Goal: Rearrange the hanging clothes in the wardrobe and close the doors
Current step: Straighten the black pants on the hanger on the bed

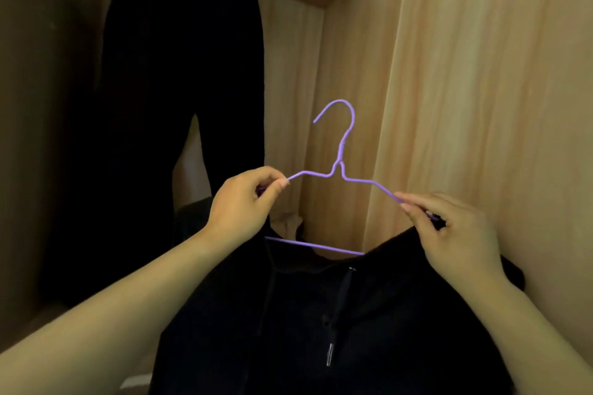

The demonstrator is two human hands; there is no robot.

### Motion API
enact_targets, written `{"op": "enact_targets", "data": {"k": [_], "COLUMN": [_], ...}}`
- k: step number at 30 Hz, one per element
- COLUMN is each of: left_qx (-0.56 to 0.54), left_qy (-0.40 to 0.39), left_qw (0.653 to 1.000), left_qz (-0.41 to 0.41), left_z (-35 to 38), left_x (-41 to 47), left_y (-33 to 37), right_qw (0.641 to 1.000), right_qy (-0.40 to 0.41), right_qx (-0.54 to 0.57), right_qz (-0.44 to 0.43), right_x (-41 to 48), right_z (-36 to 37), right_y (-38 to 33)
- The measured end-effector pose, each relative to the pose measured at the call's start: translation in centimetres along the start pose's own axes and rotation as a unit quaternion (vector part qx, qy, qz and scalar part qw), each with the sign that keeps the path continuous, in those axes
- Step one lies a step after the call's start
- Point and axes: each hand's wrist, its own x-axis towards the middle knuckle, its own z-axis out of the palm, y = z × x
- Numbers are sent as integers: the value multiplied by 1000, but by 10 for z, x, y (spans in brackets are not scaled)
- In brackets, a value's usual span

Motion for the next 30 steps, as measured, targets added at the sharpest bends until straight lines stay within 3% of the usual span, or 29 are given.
{"op": "enact_targets", "data": {"k": [8, 12, 18, 25, 30], "left_qx": [-92, -141, -243, -286, -301], "left_qy": [22, 34, 31, -4, 0], "left_qw": [995, 988, 966, 952, 946], "left_qz": [31, 44, 79, 109, 121], "left_z": [65, 105, 157, 189, 189], "left_x": [127, 177, 238, 301, 345], "left_y": [-44, -69, -86, -102, -124], "right_qw": [998, 994, 958, 966, 968], "right_qy": [22, -34, -121, -66, 24], "right_qx": [-56, -107, -261, -249, -249], "right_qz": [17, 17, 12, 14, 31], "right_x": [88, 120, 140, 171, 212], "right_z": [32, 29, 8, 31, 71], "right_y": [39, 64, 91, 92, 91]}}
